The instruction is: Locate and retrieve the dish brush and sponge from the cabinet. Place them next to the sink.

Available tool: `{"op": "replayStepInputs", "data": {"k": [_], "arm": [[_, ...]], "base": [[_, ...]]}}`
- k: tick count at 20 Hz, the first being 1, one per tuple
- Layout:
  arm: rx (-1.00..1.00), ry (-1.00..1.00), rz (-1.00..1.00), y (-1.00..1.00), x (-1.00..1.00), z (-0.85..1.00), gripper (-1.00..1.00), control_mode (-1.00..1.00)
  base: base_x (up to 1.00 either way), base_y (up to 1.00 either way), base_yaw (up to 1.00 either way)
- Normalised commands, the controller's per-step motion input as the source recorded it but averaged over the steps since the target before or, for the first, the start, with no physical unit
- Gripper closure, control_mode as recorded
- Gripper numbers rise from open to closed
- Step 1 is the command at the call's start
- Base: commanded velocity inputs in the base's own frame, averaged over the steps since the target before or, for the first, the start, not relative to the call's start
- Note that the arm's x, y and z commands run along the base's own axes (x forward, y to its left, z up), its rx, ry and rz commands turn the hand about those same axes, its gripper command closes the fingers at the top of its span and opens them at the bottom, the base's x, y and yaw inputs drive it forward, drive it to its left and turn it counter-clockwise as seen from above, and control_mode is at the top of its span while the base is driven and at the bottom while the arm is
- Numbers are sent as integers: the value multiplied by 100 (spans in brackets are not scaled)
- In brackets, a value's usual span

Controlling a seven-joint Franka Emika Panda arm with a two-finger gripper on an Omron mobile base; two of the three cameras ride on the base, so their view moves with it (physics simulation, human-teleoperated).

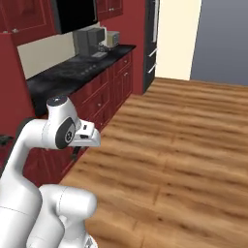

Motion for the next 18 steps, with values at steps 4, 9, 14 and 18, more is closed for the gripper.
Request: {"op": "replayStepInputs", "data": {"k": [4,9,14,18], "arm": [[0,0,0,0,0,0,100,100],[0,0,0,0,0,0,100,100],[0,0,0,0,0,0,100,100],[0,0,0,0,0,0,100,100]], "base": [[-2,-2,-48],[0,-6,-45],[0,-4,-45],[0,-2,-43]]}}
